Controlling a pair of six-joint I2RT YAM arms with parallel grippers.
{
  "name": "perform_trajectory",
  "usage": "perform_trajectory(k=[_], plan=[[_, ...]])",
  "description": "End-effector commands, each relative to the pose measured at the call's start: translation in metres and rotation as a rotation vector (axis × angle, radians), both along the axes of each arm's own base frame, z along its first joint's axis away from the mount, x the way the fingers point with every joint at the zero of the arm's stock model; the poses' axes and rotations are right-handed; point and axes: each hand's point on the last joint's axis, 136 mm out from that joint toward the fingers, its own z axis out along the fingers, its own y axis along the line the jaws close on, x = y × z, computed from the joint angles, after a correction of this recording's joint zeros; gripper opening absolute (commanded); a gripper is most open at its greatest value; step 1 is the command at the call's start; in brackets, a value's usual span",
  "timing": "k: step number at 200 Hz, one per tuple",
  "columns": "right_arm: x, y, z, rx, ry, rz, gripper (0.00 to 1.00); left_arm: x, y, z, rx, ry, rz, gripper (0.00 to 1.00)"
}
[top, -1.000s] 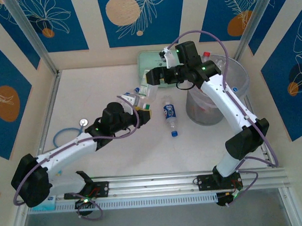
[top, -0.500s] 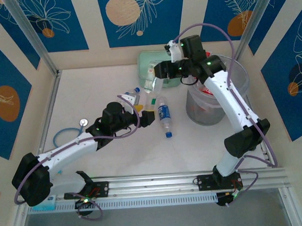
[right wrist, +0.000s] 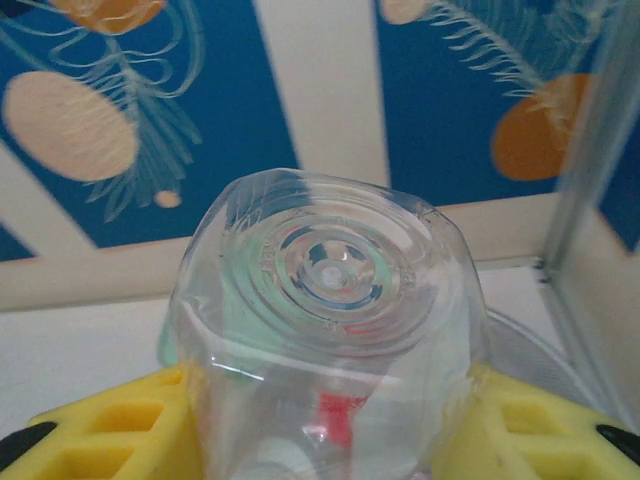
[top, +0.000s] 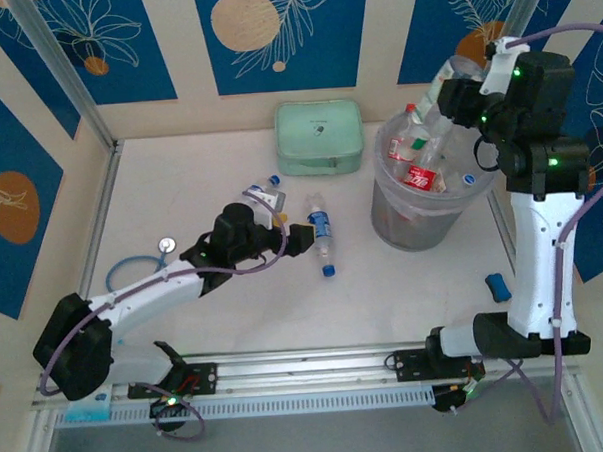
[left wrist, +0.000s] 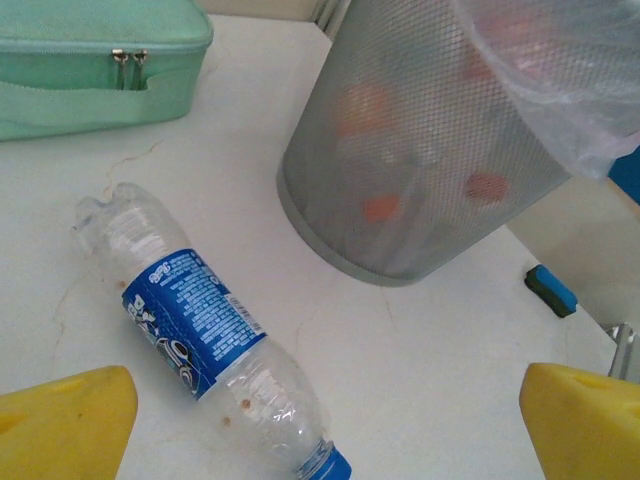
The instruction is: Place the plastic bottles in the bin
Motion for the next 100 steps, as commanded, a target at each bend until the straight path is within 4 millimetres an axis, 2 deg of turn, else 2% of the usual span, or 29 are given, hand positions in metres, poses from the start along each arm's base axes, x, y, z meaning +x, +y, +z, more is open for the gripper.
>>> perform_trajectory(k=[1,56,100], plan=[[0.003,-0.030,-0.036,-0.067,0.118,-0.124,0.24,0.006,-0.007,0.015,-0.019,-0.032,-0.012,0.97],[0.006,-0.058,-0.101,-0.043,0.265,-0.201,0.18,0.008,-0.006,0.001,0.015,0.013,-0.002,0.97],[0.020,-0.057,-0.154,0.008,0.396,-0.182,0.15,0.008,-0.004,-0.005,0.027,0.021,0.009,0.97]])
